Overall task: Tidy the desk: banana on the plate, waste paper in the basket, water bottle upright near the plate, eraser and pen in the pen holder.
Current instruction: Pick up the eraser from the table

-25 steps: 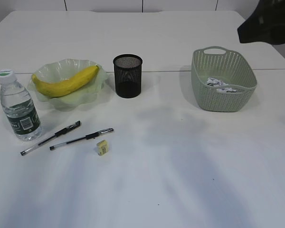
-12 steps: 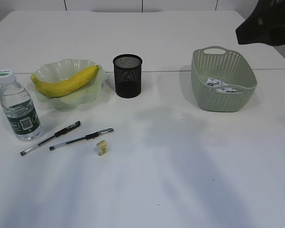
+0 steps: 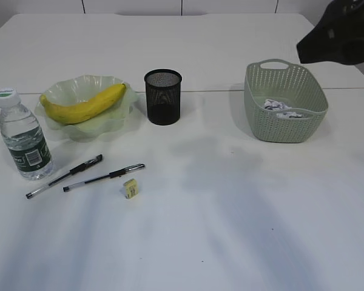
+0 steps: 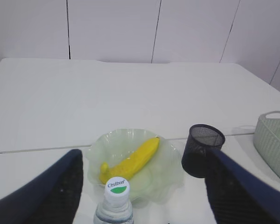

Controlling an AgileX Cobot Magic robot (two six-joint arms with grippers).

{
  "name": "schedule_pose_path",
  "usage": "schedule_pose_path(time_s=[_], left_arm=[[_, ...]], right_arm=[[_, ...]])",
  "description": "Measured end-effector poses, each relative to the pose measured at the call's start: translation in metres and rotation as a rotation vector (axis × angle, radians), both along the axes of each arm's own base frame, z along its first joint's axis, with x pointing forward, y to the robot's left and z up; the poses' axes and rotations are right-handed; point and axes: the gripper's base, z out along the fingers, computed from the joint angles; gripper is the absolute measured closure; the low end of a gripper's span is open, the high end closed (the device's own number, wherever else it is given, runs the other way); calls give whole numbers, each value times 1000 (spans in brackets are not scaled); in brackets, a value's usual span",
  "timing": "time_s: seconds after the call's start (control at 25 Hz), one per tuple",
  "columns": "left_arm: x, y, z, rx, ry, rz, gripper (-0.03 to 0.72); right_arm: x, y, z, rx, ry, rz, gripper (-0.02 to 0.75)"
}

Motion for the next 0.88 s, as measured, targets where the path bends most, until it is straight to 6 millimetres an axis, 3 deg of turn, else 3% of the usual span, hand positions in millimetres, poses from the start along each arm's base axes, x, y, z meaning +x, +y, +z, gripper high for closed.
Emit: schedule_pose_path(time_s=[0.2,0.48,0.88], left_arm=[[3,1,-2,31,3,3,107],[8,-1,-6,32,25,-14,107],[8,-2,-6,31,27,-24,107]], right_arm=[[4,15,1,-22,12,69,148],[23,69,-8,-61,78,214,148],[73,132,-60,-59,264,276,148]])
